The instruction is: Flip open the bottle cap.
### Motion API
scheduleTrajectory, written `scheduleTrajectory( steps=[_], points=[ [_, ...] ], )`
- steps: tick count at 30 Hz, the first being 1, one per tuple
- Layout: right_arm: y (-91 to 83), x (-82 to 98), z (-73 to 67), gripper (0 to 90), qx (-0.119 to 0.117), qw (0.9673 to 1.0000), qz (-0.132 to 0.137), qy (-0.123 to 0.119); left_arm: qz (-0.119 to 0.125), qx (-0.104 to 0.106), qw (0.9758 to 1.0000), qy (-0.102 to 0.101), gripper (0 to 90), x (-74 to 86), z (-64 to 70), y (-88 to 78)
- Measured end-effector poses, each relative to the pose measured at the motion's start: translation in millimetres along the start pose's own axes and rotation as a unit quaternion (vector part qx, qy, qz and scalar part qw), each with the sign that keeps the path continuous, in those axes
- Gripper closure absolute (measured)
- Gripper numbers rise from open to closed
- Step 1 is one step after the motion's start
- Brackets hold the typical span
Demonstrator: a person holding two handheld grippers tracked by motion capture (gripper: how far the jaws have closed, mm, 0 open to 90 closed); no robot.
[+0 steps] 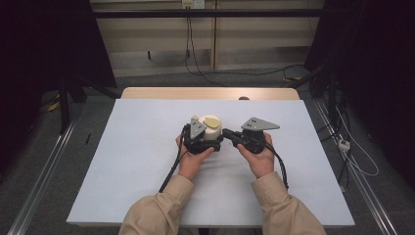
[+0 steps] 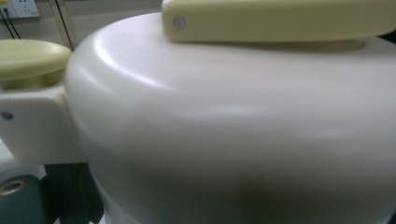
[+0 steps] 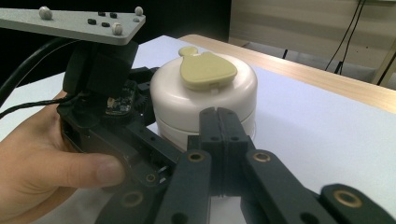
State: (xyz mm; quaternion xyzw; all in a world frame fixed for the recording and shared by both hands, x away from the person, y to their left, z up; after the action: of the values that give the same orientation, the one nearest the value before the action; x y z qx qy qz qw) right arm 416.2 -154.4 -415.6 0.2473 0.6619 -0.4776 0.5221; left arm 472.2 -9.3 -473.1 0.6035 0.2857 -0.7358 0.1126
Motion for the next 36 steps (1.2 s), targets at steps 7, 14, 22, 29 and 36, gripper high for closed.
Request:
scheduleTrajectory(
  steps=[7, 14, 22, 29, 36],
  points=[
    [4.8, -2.0, -0.2, 90.0, 0.0, 1.0, -0.002, 0.005, 0.0, -0.001, 1.0, 0.0, 5.2, -0.1, 0.1, 0.1],
    [7.6, -3.4, -2.5, 90.0, 0.0, 1.0, -0.005, -0.003, -0.001, 0.001, 1.0, -0.002, 5.2, 0.1, 0.5, 0.2],
    [9.1, -4.1, -1.7, 90.0, 0.0, 1.0, -0.007, -0.001, -0.002, -0.001, 1.0, 0.002, 5.1, 0.1, 0.3, 0.1],
    [11.5, -7.8, -3.7, 90.0, 0.003, 1.0, -0.006, -0.006, -0.004, -0.002, 1.0, 0.006, 5.1, 0.0, 0.1, 0.0],
    [11.8, -11.0, -3.8, 90.0, 0.004, 1.0, -0.005, -0.007, -0.003, -0.002, 1.0, 0.004, 5.1, 0.1, 0.2, 0.1]
  ],
)
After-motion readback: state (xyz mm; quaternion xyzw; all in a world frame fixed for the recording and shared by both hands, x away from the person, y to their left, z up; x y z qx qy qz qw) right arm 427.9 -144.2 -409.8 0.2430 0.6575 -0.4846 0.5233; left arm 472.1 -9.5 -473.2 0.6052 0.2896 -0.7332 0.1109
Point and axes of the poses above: each handheld gripper's, and its own axes: y roughly forward along the jaws, x roughly out of its underside, z roughly to its right, the point moved 4 cm from there along y, roughly forward along the jaws, and after that the axes turned 14 degrees about x, right-handed, at the moved point
